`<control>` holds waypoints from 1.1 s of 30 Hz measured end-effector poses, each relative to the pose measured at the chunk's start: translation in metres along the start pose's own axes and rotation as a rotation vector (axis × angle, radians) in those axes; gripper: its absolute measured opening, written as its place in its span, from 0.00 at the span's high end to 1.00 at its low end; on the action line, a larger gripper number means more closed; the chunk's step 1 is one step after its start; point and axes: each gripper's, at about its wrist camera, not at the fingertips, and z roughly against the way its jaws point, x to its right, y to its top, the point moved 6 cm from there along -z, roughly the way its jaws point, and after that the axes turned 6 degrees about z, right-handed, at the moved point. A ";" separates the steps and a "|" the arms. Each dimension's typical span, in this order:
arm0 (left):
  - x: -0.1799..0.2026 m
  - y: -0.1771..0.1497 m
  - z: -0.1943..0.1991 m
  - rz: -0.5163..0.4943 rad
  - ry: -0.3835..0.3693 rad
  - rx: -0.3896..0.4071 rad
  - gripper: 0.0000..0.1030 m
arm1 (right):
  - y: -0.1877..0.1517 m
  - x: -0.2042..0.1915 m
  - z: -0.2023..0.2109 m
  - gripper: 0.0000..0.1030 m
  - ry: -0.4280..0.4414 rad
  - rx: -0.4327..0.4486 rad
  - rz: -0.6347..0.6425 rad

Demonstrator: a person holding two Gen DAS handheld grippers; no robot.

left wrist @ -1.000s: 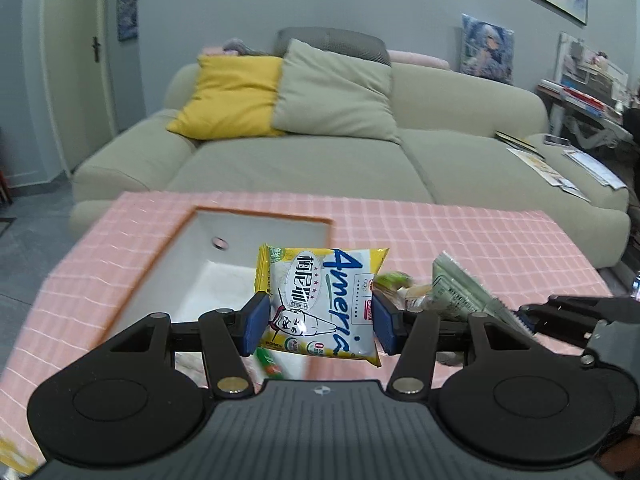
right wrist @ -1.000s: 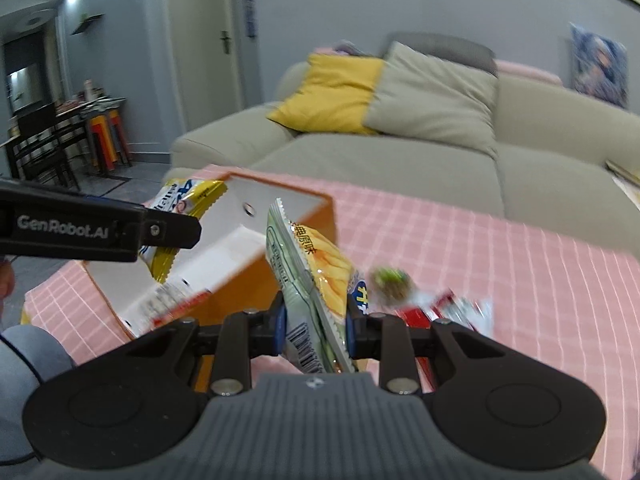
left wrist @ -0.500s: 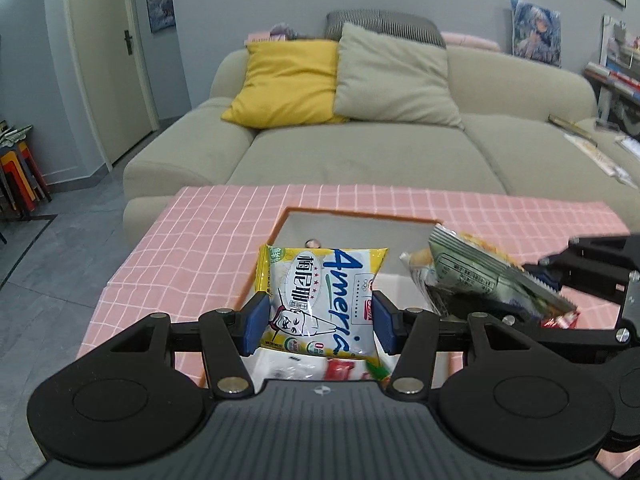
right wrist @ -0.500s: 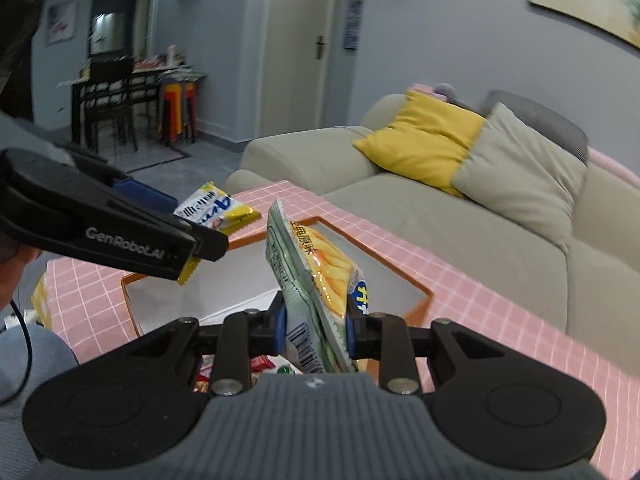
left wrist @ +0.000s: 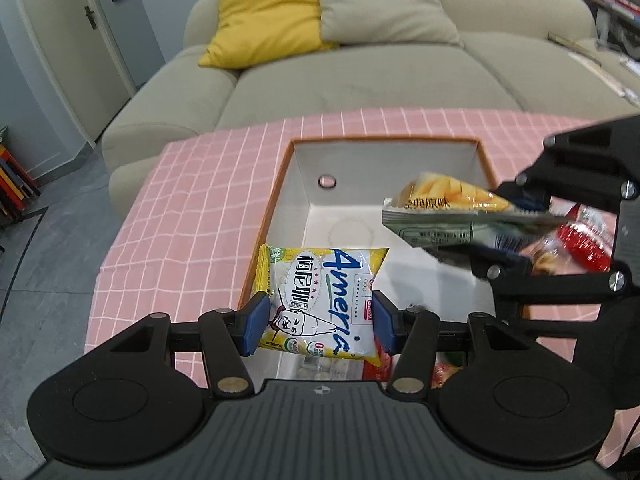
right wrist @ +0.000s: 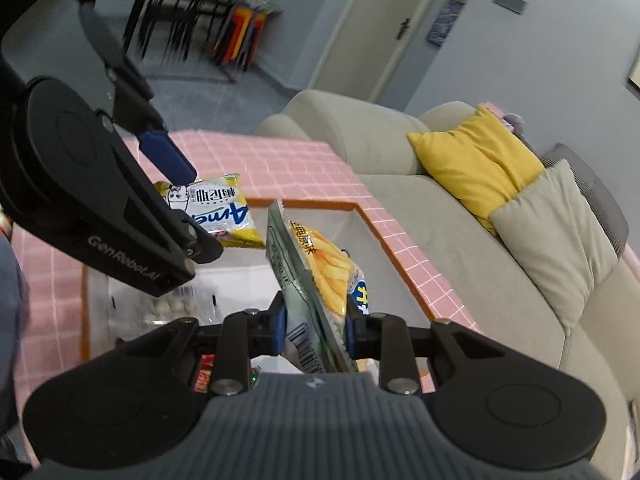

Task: Organize snacks
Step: 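Carry the Ameria pack with the left tool while the right tool carries the chip bag over the box, then open both tools to drop the Ameria pack and chip bag into the box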

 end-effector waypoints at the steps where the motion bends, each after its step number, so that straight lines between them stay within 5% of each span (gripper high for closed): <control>1: -0.001 -0.001 -0.004 -0.003 0.002 -0.011 0.40 | 0.000 -0.001 -0.005 0.77 0.004 -0.009 0.013; 17: -0.004 -0.019 -0.055 -0.063 0.014 -0.180 0.40 | -0.012 -0.020 -0.070 0.77 0.080 -0.140 0.104; 33: -0.001 -0.035 -0.073 -0.086 0.017 -0.294 0.40 | -0.030 -0.027 -0.087 0.72 0.183 -0.276 0.038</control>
